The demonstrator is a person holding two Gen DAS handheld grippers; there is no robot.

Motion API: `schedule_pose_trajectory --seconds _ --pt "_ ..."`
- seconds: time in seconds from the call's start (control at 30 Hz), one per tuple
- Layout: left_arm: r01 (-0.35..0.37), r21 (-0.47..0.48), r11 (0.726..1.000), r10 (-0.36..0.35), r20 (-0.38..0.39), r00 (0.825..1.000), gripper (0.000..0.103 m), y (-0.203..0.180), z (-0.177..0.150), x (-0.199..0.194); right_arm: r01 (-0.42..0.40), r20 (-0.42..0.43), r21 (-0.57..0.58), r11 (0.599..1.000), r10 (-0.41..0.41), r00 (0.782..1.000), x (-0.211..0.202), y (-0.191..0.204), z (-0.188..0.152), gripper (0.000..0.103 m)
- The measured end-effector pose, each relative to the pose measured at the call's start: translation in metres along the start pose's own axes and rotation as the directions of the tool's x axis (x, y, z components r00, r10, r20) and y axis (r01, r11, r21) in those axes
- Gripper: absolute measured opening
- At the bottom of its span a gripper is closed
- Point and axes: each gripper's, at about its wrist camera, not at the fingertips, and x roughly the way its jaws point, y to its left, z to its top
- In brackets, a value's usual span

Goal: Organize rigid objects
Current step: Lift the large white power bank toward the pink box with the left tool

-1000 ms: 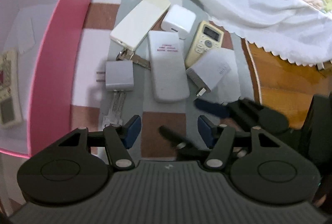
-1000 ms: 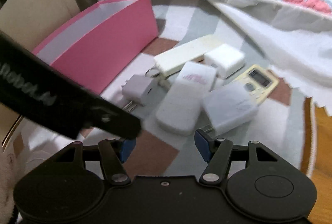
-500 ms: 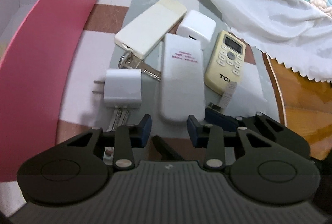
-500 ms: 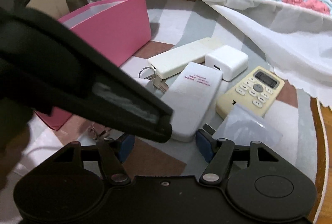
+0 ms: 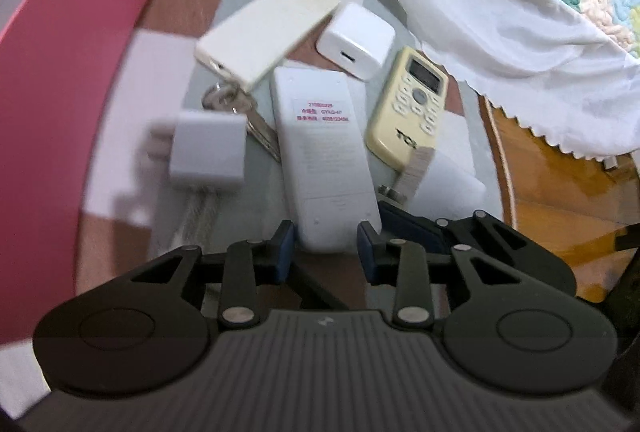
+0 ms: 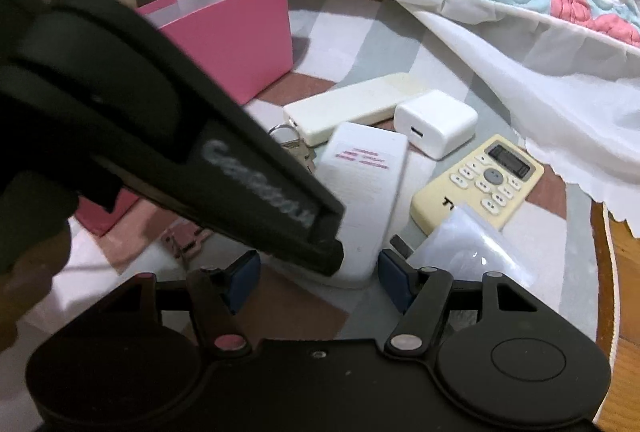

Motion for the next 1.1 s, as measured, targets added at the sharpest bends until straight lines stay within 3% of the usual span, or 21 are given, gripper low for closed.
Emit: schedule_pose_trajectory --seconds 0.17,0.3,0.53,0.63,0.73,0.8,0.93,1.1 --pt "0.046 -0.08 0.996 -0.052 -0.077 0.996 0.032 0.002 -0.017 -0.002 -0.008 -0.057 -0.014 1.0 0.007 0.998 -0.017 0.005 -0.008 0.071" --pt "0.068 -0.084 0.994 -0.078 -0.121 0.99 0.032 0.001 -0.026 -0.002 -0.021 -0.095 -0.009 1.0 0.02 0.995 -0.032 0.01 -0.022 0.073" --pt "0.105 -0.249 0.963 -0.127 -0.073 0.989 0.032 0.032 -0.019 0.001 -0.041 -0.102 0.05 0.998 0.046 0.994 -0.023 0.002 -0.011 0.081" --pt "0.125 -0.295 0.947 -0.148 -0.058 0.987 0.032 0.041 -0.019 0.001 -0.013 -0.116 -0.002 1.0 0.013 0.993 -0.017 0.011 -0.006 0.086" --pt "0.129 -0.287 0.949 -0.149 -0.049 0.988 0.032 0.038 -0.02 0.001 0.012 -0.117 -0.047 0.999 -0.018 0.993 -0.018 0.022 -0.008 0.08" --pt "0.096 -0.26 0.961 -0.113 -0.052 0.992 0.032 0.032 -0.021 0.0 0.003 -0.12 -0.025 1.0 -0.006 0.993 -0.022 0.023 -0.008 0.07" --pt "0.092 -0.235 0.968 -0.108 -0.057 0.993 0.036 0.031 -0.024 -0.007 -0.034 -0.127 0.095 0.995 0.046 0.991 -0.036 0.014 -0.009 0.069" --pt "0.105 -0.253 0.962 -0.123 -0.056 0.991 0.041 0.032 -0.022 -0.006 -0.115 -0.108 0.294 0.949 0.153 0.982 -0.047 -0.013 -0.014 0.066"
